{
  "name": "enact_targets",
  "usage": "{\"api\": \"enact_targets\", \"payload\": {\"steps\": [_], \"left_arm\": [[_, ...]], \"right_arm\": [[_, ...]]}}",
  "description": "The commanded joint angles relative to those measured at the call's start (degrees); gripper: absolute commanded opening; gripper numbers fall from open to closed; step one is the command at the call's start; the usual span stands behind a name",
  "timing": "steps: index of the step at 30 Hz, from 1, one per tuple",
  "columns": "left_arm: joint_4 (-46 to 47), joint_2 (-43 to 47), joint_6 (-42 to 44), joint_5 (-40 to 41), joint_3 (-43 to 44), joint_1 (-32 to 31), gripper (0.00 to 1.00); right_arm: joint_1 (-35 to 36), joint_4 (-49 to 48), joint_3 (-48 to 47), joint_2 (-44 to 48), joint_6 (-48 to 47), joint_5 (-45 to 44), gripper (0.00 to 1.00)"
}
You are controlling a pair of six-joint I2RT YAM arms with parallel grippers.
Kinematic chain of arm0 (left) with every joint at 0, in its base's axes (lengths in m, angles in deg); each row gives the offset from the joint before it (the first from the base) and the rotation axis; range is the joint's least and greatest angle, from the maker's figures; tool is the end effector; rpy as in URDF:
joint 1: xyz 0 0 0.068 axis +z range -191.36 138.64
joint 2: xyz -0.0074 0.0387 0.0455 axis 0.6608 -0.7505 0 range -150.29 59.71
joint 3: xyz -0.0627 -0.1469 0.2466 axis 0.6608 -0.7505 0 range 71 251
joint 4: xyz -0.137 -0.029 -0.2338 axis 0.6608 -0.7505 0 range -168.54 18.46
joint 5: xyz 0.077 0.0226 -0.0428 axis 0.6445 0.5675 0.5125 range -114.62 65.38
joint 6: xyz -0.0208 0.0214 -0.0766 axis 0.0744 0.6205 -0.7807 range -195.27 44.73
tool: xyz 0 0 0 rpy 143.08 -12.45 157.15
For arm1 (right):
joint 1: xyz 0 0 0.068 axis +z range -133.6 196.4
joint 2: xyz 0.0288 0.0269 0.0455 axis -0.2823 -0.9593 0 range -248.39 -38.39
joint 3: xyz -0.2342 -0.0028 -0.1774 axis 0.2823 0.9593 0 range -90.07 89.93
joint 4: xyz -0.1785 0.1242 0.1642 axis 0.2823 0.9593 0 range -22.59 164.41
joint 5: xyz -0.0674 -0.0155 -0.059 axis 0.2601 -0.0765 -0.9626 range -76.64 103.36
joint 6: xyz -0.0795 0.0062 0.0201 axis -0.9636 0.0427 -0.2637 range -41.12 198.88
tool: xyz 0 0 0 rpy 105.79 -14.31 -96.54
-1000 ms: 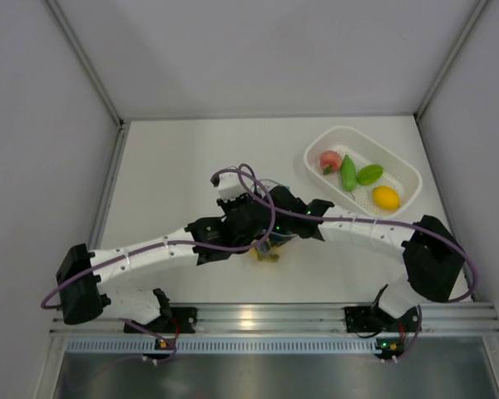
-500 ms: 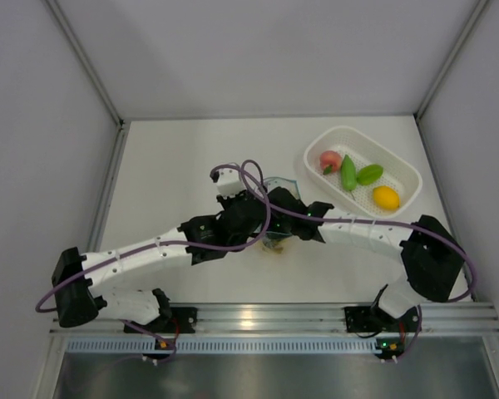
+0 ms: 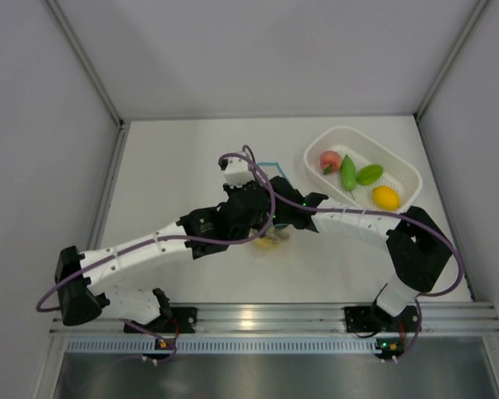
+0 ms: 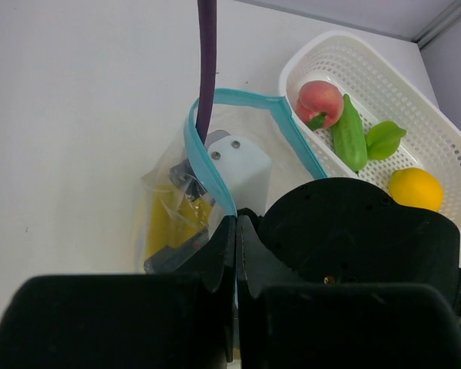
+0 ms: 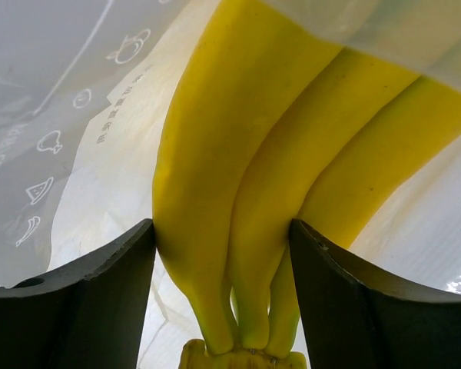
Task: Open the zip-top bag and remove the fake food
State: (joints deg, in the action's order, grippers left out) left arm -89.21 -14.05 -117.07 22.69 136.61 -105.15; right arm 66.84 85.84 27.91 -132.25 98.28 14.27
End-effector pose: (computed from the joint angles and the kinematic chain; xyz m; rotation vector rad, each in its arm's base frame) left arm 0.1854 -0.2576 0.3574 -0.1441 1.8875 -0.4281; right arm 0.2424 0.2953 0.2021 -0.6836 2.4347 0.5396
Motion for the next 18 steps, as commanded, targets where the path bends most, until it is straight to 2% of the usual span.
{"api": "enact_targets", "payload": {"steps": [1,3,7,9,10,12,13,18], "left_arm": [[1.76,-2.35,2.25,-0.73,1.2,-0.28,0.0],[1.85,-3.14,1.81,-0.64,1.02,-0.28,0.0],[1.94,-3.85,1.02,-0.64,1.02,-0.28,0.0],[1.76,-3.59,0.5,-0.12,0.23,-0.28,0.0],[1.76,-3.5,-0.29,0.67,-0.38,-0.28,0.0],[1.85,-2.63,-1.26,1.29,-2.13,-0.28,0.0],[1.85,-2.19,-1.61,1.56,-2.67,-0.28,0.0],[1.85,0.1,-3.11,1.21,-4.26,-0.28,0.0]], "right_arm": [[1.86,4.94,2.51,-3.35,-3.49,1.04,0.64],[2.73,5.47,2.87,-2.99,-3.66,-3.51,0.64],[3.44,7.48,3.4,-4.75,-3.76,-8.89,0.74],[3.97,8.02,3.74,-4.14,-3.66,-10.66,0.76],[4.06,6.54,5.14,-3.35,-3.67,-9.97,0.66],[3.97,4.77,6.73,-0.02,-3.32,-8.3,0.55],[3.97,3.72,8.04,0.95,-3.31,-7.94,0.44],[3.97,3.01,7.44,1.58,-3.05,-8.47,0.23]]}}
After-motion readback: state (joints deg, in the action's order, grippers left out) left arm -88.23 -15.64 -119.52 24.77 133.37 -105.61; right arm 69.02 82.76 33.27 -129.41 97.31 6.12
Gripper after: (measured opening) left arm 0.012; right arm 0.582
